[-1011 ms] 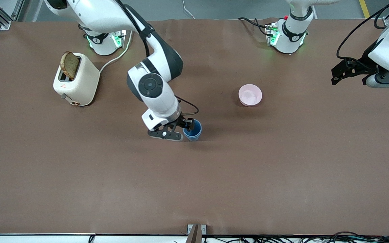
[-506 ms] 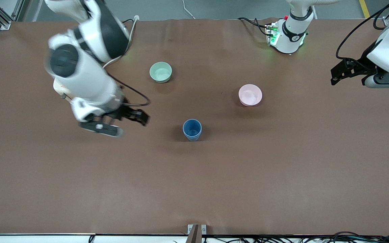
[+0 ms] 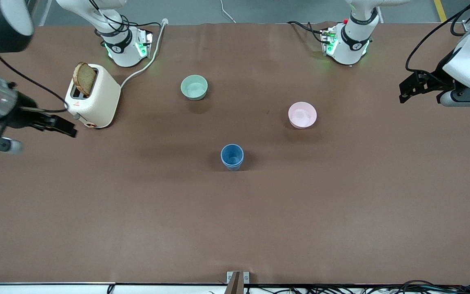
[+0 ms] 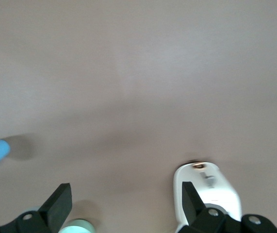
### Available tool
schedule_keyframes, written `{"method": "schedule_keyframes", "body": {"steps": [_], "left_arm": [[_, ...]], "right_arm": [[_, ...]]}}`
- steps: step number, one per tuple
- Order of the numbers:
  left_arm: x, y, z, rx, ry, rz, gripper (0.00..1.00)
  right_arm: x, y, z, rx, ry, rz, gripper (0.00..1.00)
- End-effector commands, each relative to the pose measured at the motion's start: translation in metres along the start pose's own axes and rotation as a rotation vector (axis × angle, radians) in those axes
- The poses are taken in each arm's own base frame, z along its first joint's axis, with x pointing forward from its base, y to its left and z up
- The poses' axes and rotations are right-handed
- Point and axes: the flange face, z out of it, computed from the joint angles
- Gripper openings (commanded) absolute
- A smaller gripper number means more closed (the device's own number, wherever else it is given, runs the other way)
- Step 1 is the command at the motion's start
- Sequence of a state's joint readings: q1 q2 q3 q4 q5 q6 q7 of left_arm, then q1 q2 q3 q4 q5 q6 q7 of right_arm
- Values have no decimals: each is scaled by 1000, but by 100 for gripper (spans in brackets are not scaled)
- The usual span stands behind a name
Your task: Stack blue cups with both arms
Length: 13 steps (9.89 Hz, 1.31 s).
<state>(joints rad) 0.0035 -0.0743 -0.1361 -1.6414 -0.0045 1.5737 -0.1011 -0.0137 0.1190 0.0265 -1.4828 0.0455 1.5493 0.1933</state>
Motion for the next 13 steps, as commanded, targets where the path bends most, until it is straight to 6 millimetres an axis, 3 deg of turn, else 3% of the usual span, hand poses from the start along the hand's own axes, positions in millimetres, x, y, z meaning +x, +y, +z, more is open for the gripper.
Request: {"method": "schedule_keyframes", "body": {"steps": [1, 2, 3, 4, 5, 7, 9, 13], "left_arm": [[13, -1, 6, -10, -6, 10, 100], [14, -1, 7, -10, -7, 10, 100], [14, -2, 6, -10, -6, 10, 100], [14, -1, 7, -10, -9, 12, 100], [14, 0, 8, -10, -10, 12, 100], [14, -1, 8, -10, -12, 13, 100], [12, 2, 10, -7, -28, 27, 100], [12, 1, 14, -8, -42, 67, 100]], "right_arm": [[-19, 62, -21, -6, 36, -31, 100], [-22, 85, -31, -5, 53, -55, 100], [-23, 89, -36, -7, 64, -114, 100], [-26, 82, -59, -9, 92, -129, 100], [-27, 88, -75, -9, 78, -119, 100], [-26, 99, -75, 1, 74, -99, 100], [-27, 89, -73, -13, 62, -118, 100], [-29, 92, -70, -12, 39, -108, 100]]}}
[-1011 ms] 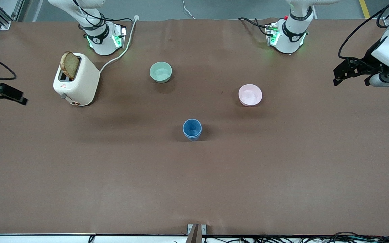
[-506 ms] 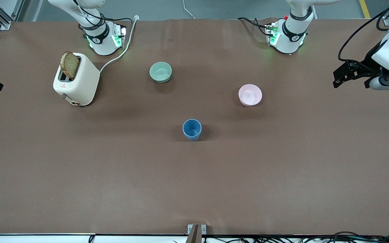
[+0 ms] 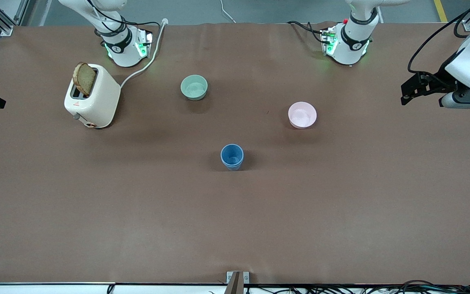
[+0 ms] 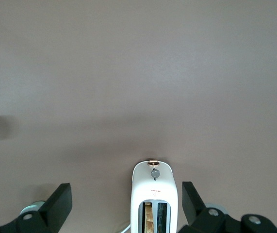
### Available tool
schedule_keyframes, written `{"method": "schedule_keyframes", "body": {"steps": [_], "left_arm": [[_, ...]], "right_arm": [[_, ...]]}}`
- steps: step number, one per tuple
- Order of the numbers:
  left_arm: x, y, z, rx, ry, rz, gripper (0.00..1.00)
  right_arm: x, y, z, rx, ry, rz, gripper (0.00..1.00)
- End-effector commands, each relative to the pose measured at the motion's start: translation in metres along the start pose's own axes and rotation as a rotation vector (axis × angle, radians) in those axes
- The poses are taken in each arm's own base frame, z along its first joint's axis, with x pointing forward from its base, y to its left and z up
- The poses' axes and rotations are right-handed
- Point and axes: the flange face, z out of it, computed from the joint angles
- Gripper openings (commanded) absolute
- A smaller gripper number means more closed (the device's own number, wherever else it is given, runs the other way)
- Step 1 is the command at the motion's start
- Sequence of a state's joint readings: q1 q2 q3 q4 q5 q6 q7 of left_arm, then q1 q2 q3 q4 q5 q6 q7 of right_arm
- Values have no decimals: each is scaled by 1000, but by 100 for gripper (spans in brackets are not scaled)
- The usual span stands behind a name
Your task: Stack blue cups with both arms
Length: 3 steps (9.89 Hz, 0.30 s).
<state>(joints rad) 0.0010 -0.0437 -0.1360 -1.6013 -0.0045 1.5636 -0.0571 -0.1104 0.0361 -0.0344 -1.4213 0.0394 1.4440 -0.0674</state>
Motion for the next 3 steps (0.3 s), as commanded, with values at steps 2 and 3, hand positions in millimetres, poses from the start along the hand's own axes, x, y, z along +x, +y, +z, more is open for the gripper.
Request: {"method": "schedule_keyframes", "body": {"steps": [2, 3], "left_arm": [[3, -2, 16, -5, -41, 19, 100], [3, -2, 16, -5, -41, 19, 100]], "right_arm": [[-1, 3, -1, -9, -12, 1, 100], [-1, 3, 0, -8, -13, 1, 100]]}}
